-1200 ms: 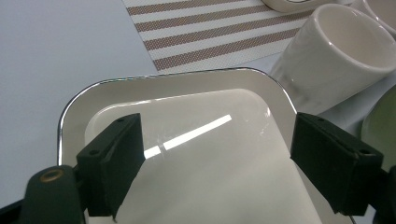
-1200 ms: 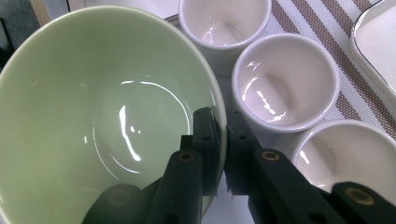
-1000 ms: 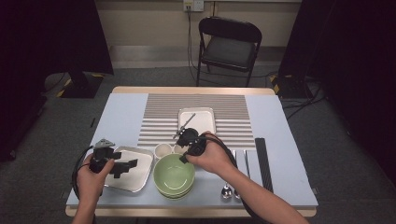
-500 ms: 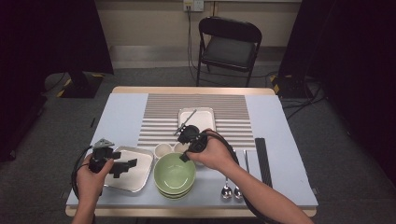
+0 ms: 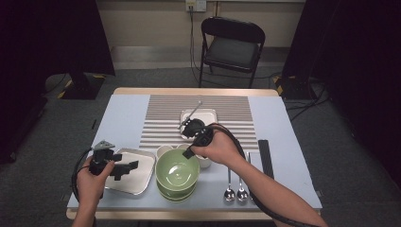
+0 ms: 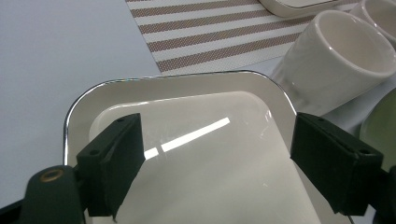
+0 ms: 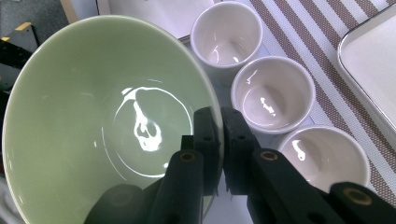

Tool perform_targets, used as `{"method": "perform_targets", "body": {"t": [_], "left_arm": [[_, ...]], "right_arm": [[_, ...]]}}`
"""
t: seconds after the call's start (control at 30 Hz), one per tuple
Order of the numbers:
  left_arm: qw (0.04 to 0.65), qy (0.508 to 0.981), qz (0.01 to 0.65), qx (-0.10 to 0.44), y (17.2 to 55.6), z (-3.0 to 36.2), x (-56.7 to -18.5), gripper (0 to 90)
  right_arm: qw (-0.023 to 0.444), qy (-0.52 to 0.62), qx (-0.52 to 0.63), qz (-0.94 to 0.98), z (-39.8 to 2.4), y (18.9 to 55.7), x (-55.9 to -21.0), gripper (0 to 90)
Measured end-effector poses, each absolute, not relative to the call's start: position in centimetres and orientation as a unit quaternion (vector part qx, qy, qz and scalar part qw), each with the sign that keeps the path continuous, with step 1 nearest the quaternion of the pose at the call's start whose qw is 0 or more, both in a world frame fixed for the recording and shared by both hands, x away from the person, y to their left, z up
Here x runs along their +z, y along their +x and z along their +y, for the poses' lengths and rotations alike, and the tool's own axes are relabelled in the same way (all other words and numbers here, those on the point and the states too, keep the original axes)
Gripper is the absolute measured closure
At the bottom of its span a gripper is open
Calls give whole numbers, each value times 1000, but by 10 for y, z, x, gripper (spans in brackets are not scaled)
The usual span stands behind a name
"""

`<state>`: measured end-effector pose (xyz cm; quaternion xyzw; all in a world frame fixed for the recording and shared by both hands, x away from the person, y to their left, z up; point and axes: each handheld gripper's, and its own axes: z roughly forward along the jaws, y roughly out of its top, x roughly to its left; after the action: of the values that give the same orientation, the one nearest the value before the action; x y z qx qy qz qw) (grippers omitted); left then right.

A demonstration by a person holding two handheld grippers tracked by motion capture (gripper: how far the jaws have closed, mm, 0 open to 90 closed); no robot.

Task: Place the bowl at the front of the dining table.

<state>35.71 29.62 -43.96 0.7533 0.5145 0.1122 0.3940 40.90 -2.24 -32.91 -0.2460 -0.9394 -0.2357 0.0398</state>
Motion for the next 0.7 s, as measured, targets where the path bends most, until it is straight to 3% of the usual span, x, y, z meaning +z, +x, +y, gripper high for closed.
{"method": "perform_targets", "body": {"t": [0.7], "left_arm": [[394, 757, 510, 110, 357, 292, -440, 174]], "right_arm": [[60, -256, -244, -934, -31, 426, -307, 860]]}}
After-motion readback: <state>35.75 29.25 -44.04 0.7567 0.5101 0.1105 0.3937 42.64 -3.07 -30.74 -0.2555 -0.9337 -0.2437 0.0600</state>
